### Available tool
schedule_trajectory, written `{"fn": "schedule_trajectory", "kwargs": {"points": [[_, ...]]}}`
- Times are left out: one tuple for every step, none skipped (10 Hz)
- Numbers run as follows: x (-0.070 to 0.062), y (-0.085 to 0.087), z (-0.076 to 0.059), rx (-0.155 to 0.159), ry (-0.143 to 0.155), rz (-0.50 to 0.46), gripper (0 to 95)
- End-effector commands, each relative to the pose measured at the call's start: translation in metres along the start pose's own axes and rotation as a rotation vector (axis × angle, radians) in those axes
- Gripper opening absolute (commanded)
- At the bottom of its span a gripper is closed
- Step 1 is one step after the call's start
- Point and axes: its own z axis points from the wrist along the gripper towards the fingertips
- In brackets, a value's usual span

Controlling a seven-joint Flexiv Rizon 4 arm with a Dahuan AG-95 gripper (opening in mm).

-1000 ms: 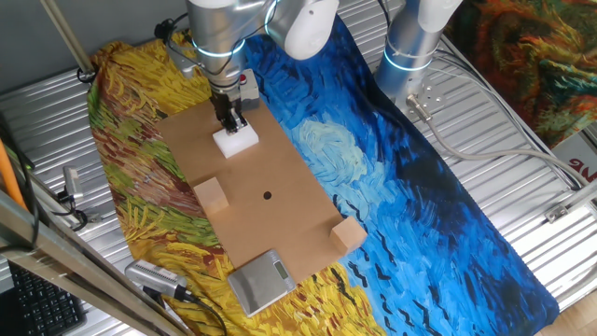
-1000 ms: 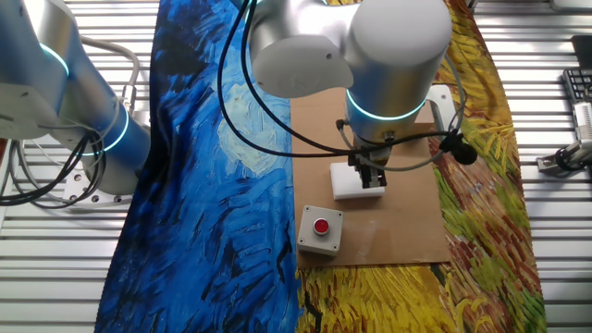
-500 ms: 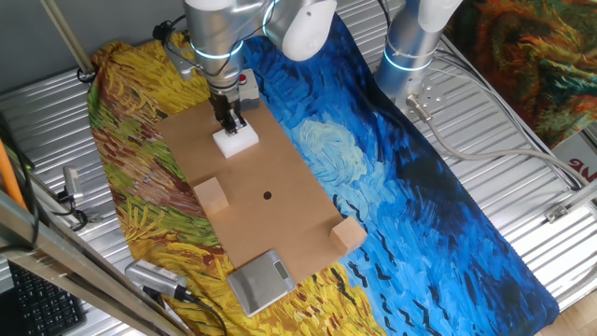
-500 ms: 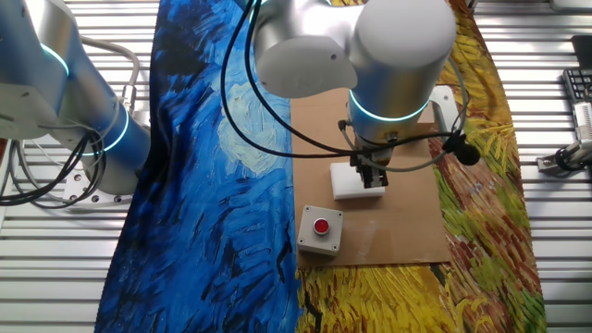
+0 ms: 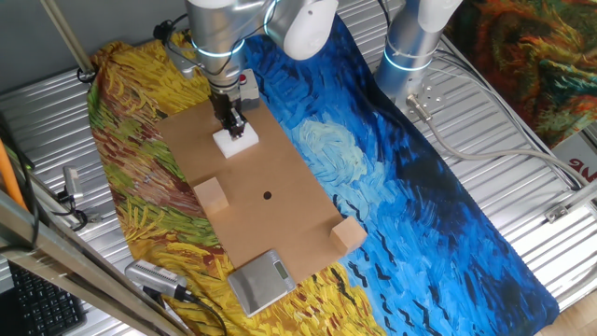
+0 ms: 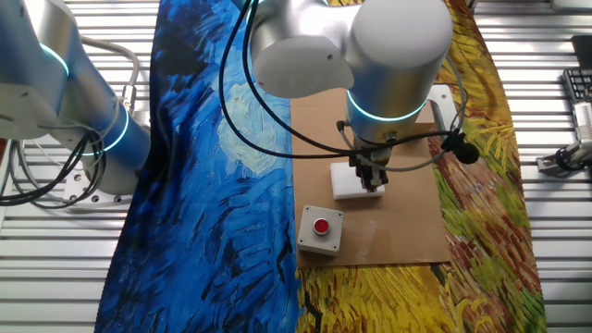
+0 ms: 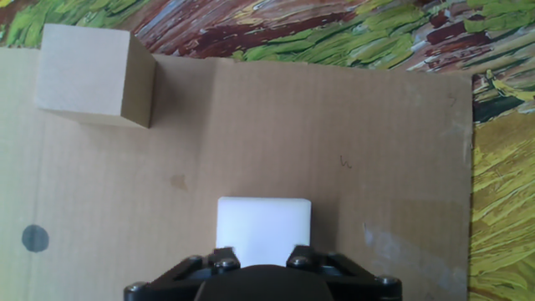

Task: Clean the tabletop with a sponge

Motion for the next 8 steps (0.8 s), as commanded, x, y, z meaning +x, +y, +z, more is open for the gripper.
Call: {"fn": "schedule_trajectory", "kwargs": {"points": [[0.0, 0.0, 0.0, 0.001, 0.0, 0.004, 95.0], [0.0, 0.0, 0.0, 0.0, 0.0, 0.008, 95.0], [0.0, 0.0, 0.001, 0.0, -0.001, 0.008, 95.0], [0.0, 0.0, 0.003, 0.0, -0.002, 0.011, 95.0], [0.0, 0.0, 0.005, 0.0, -0.003, 0.012, 95.0], [0.0, 0.0, 0.009, 0.0, -0.004, 0.015, 95.0], [0.001, 0.0, 0.015, 0.001, -0.006, 0.018, 95.0], [0.001, 0.0, 0.016, 0.0, -0.007, 0.02, 95.0]]}}
